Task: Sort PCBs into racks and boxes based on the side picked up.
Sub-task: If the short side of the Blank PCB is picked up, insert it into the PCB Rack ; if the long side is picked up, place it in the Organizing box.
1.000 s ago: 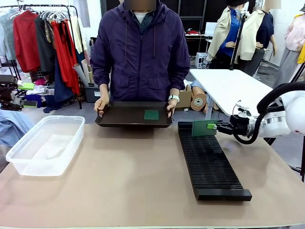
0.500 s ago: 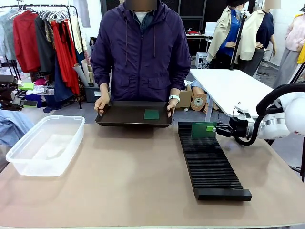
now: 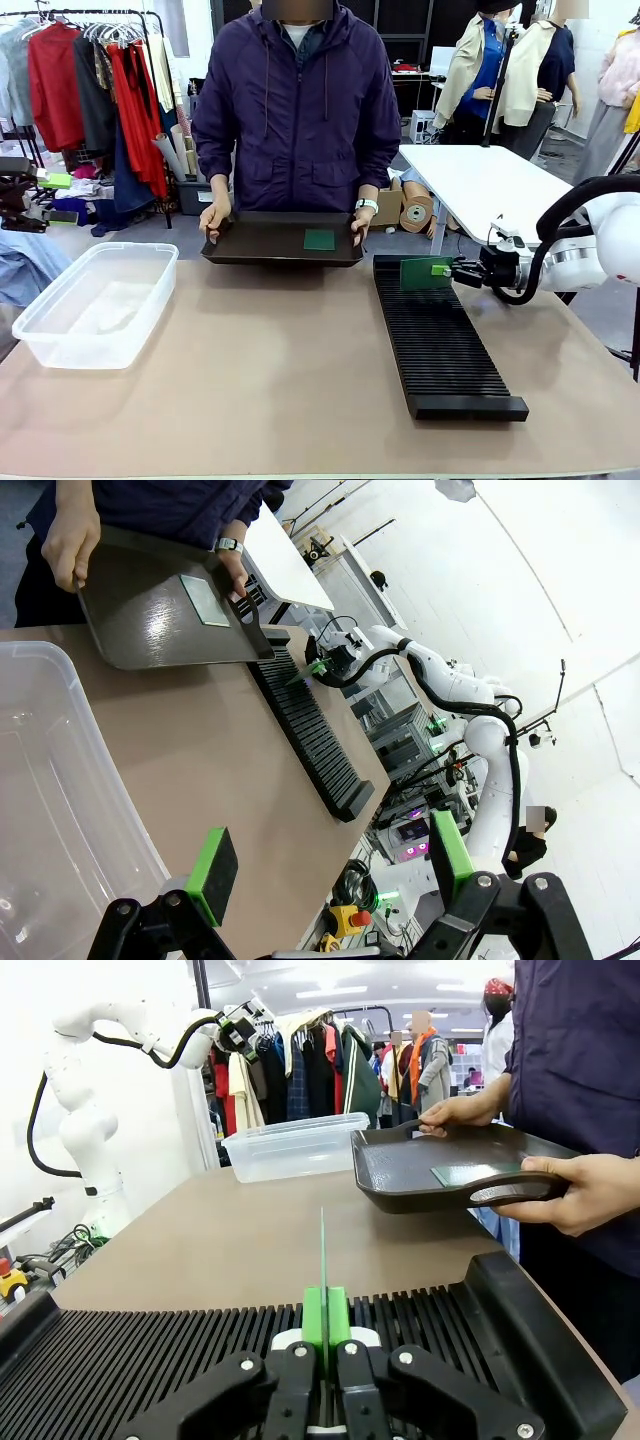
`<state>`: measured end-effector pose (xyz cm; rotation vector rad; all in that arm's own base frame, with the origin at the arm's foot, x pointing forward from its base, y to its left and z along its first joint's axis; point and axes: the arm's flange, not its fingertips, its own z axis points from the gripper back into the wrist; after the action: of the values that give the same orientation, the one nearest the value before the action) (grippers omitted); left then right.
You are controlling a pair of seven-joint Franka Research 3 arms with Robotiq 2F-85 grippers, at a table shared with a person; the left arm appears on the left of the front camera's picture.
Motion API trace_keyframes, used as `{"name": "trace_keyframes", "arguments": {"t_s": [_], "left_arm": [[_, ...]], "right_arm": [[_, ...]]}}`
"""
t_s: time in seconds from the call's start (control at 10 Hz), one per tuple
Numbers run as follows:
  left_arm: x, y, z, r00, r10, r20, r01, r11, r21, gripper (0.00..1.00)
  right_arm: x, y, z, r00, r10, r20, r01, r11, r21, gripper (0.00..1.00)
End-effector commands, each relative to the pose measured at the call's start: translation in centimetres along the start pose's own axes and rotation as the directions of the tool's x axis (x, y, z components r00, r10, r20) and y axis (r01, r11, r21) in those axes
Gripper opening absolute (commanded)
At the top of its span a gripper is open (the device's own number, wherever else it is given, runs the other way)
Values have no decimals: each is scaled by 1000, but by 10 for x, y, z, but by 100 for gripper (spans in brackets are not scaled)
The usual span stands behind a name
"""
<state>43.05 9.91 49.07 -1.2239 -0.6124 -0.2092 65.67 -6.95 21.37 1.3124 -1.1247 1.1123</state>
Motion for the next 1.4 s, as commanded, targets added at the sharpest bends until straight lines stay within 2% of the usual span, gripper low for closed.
{"name": "trace_keyframes", "arguments": {"t_s": [0.0,0.4,0.5,1.3], "left_arm": [[0,-3,1,1000,3,-2,-3,1000,-7,100],[0,-3,1,1000,3,-2,-3,1000,-7,100],[0,-3,1,1000,3,-2,-3,1000,-7,100],[0,-3,1,1000,3,-2,-3,1000,-7,100]], "right_arm": [[2,5,-4,999,19,-31,-19,1000,6,0],[1,7,-6,999,-31,-27,30,999,-21,0],[-2,1,0,1000,-4,-2,4,1000,0,0],[-2,1,0,1000,-4,-2,4,1000,0,0]]}}
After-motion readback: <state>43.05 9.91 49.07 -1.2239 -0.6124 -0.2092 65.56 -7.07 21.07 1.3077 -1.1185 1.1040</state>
